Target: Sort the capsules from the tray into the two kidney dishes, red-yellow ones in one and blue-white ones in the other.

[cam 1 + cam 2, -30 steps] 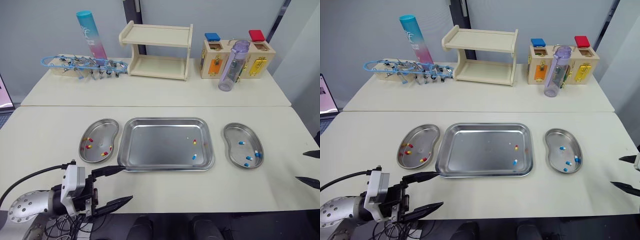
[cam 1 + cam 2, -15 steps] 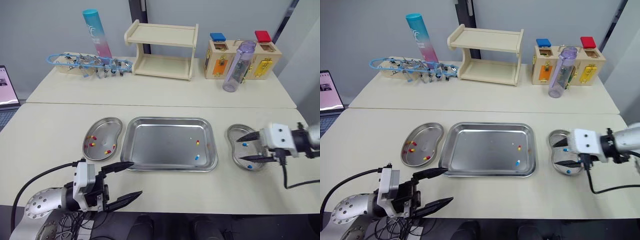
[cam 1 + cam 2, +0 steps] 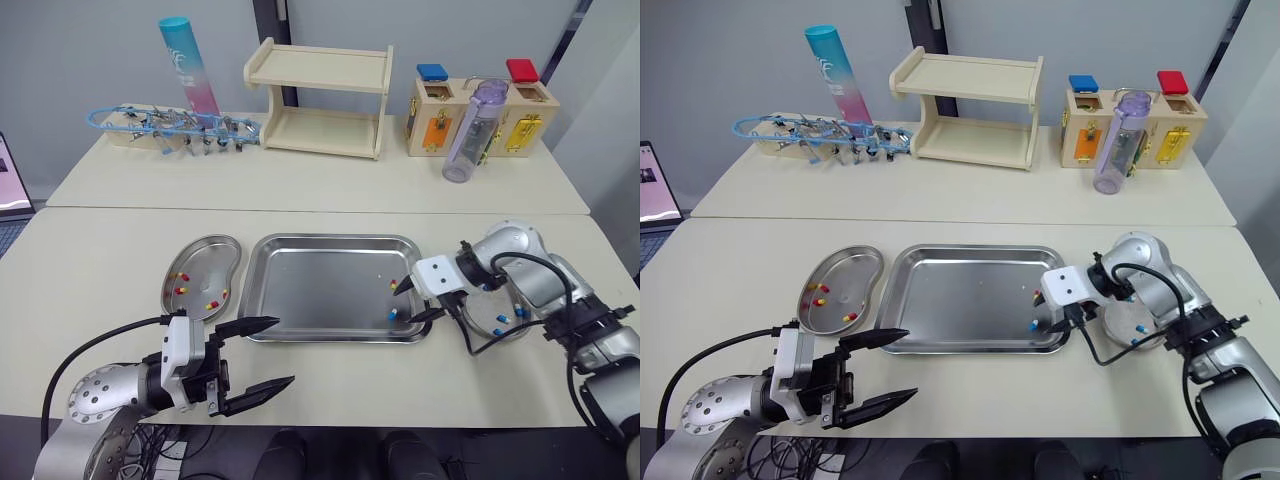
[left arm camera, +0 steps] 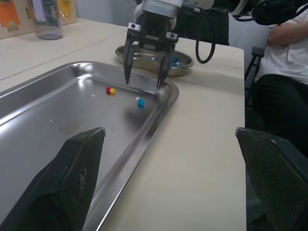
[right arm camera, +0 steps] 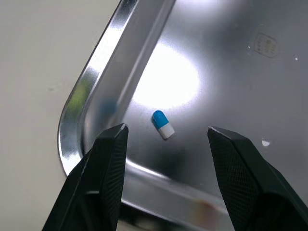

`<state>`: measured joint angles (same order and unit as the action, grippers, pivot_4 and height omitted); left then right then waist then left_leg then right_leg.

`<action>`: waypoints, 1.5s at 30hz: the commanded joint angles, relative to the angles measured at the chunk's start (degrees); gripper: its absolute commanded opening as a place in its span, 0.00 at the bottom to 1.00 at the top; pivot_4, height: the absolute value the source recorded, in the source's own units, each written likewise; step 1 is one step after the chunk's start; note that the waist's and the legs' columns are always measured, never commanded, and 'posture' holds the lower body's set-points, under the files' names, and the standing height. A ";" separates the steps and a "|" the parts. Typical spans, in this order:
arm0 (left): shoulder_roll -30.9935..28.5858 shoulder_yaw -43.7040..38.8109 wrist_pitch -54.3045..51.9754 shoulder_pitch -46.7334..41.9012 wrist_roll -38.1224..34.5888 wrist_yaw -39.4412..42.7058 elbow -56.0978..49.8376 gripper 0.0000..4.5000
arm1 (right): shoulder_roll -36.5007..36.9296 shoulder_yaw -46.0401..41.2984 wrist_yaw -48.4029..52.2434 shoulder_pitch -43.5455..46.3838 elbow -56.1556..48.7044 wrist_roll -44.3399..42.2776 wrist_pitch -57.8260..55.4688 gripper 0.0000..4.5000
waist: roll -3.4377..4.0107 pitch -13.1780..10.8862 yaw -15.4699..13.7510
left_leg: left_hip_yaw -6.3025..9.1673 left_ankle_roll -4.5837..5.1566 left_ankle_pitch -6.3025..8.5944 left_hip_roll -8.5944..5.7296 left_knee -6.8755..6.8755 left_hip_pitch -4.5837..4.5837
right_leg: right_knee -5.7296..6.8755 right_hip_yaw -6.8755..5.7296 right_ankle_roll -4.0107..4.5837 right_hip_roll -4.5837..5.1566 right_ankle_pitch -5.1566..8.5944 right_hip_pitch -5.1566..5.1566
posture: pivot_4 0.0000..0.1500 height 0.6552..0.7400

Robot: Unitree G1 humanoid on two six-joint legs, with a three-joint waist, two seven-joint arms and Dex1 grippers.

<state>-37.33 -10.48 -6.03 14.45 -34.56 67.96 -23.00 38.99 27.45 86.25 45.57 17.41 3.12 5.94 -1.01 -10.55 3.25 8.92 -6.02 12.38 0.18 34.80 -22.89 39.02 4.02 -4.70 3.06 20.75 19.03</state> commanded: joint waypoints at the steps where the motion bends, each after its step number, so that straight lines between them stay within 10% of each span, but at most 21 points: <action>1: 0.19 0.06 1.04 0.27 0.29 -0.64 -1.21 1.00 | -1.66 0.93 1.67 1.97 2.40 0.85 2.61 0.63 | 0.00 0.00 -0.01 | 0.00 0.00 0.00 0.00 0.00 0.01 | 0.00 0.00 0.00 0.00 0.00 -0.01 | 1.00 1.00; 10: 0.13 -0.09 1.75 0.82 0.78 -1.42 -1.30 1.00 | -4.47 2.43 3.06 3.18 6.79 3.49 4.97 0.63 | 0.01 0.00 0.03 | 0.04 0.00 0.00 0.00 0.01 0.02 | 0.03 -0.02 0.00 -0.01 0.00 0.00 | 1.00 1.00; 21: 0.52 0.99 0.92 0.24 0.91 -3.25 -1.65 1.00 | -6.50 2.97 3.22 5.92 12.03 5.18 6.71 0.01 | 0.01 0.00 0.05 | 0.06 0.00 0.00 0.00 0.01 0.06 | 0.05 -0.02 0.01 -0.01 0.00 -0.02 | 1.00 1.00; 31: 0.55 2.08 1.39 -2.70 -0.56 -1.96 -1.30 1.00 | -2.62 -4.32 2.31 1.72 -5.86 -2.81 -4.84 0.01 | 0.03 -0.02 -0.11 | 0.08 0.00 0.00 -0.01 0.01 -0.01 | 0.05 -0.03 0.01 -0.01 0.00 0.01 | 1.00 1.00; 45: 2.77 8.11 -1.80 -12.81 -6.08 2.84 -1.25 1.00 | 16.84 -35.94 -17.75 -32.55 -44.50 -11.76 -43.85 0.01 | 0.04 -0.02 -1.18 | 0.07 0.01 0.00 -0.06 0.03 -0.07 | 0.01 -0.05 0.00 0.01 0.00 0.00 | 1.00 1.00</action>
<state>-34.81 -2.82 -7.61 2.14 -39.45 70.50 -23.01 54.79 -5.11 70.69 13.88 -24.78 -8.11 -36.21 -0.97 -10.57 2.07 8.97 -6.00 12.38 0.12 34.84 -22.96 39.04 3.98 -4.70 3.07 20.75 19.04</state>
